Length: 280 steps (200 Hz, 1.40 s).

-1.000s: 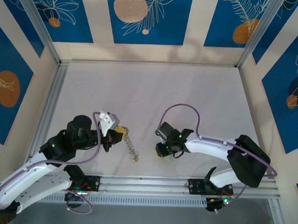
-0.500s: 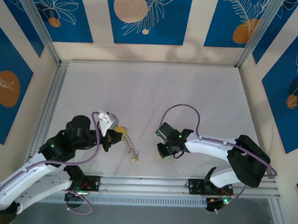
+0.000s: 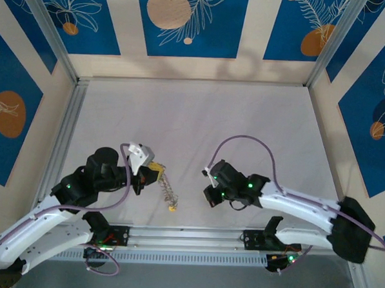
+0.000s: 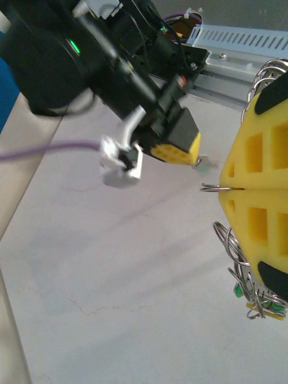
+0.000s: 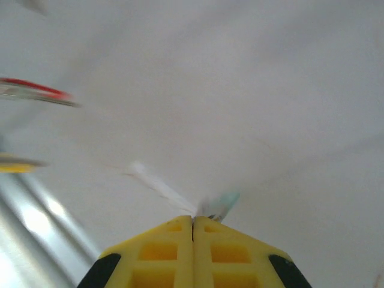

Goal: Put the keys on the keyring

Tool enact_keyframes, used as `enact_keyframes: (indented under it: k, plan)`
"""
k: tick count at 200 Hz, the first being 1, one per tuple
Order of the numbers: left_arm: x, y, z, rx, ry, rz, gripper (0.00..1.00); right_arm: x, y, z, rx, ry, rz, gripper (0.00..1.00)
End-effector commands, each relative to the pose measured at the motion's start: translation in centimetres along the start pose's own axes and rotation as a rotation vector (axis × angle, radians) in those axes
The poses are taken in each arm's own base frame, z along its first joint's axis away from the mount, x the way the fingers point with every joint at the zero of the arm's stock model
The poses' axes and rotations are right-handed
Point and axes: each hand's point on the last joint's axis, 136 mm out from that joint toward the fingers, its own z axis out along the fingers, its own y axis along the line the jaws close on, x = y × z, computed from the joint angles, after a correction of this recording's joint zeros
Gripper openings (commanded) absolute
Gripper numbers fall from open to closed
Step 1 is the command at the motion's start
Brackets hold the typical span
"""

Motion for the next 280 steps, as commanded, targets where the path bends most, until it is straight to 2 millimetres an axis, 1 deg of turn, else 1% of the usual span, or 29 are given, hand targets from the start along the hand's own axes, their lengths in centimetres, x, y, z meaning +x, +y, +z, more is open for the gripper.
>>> enact_keyframes:
  k: [1,12,19,33,55,67,80,90,108,127,149,178,208,280]
  plan:
    - [-3.0,-1.3,-1.2,0.053,-0.082,0.076,0.00,-2.4,4.5,-4.3,-0.197,-0.160,-0.176,0.00]
    - [-3.3,-2.0,-1.4,0.085,-0.088,0.101,0.00,-3.4,6.0,-6.9,-0.262,-0.227,-0.222,0.00]
    - [-3.6,-2.4,-1.6,0.103,-0.095,0.118,0.00,-4.0,6.7,-8.4,-0.285,-0.257,-0.242,0.00]
    - [-4.2,-3.5,-2.0,0.159,-0.111,0.157,0.00,-5.0,8.2,-11.0,-0.335,-0.288,-0.287,0.00]
    - [-5.3,-5.2,-2.8,0.240,-0.137,0.222,0.00,-7.0,11.4,-15.1,-0.461,-0.361,-0.360,0.00]
    - [-5.7,-5.8,-3.0,0.266,-0.139,0.251,0.00,-8.1,12.7,-16.7,-0.501,-0.398,-0.392,0.00]
    - [-6.0,-6.3,-3.1,0.293,-0.134,0.269,0.00,-9.2,13.5,-17.7,-0.518,-0.422,-0.422,0.00]
    - [-6.2,-6.6,-3.0,0.315,-0.136,0.277,0.00,-10.0,13.9,-17.8,-0.519,-0.428,-0.438,0.00]
    - [-6.5,-7.1,-2.9,0.343,-0.147,0.282,0.00,-11.0,14.6,-17.3,-0.530,-0.421,-0.454,0.00]
    - [-6.8,-7.6,-3.0,0.370,-0.168,0.290,0.00,-11.6,15.3,-16.5,-0.556,-0.410,-0.453,0.00]
    - [-6.9,-7.9,-3.1,0.393,-0.173,0.296,0.00,-12.1,16.0,-16.3,-0.592,-0.418,-0.451,0.00]
    - [-6.7,-8.1,-3.1,0.402,-0.166,0.304,0.00,-12.6,16.5,-15.9,-0.609,-0.411,-0.450,0.00]
    - [-6.5,-7.8,-2.9,0.387,-0.160,0.307,0.00,-12.9,16.9,-16.3,-0.630,-0.430,-0.458,0.00]
    - [-6.6,-8.0,-3.0,0.397,-0.164,0.307,0.00,-13.2,17.0,-15.7,-0.634,-0.430,-0.445,0.00]
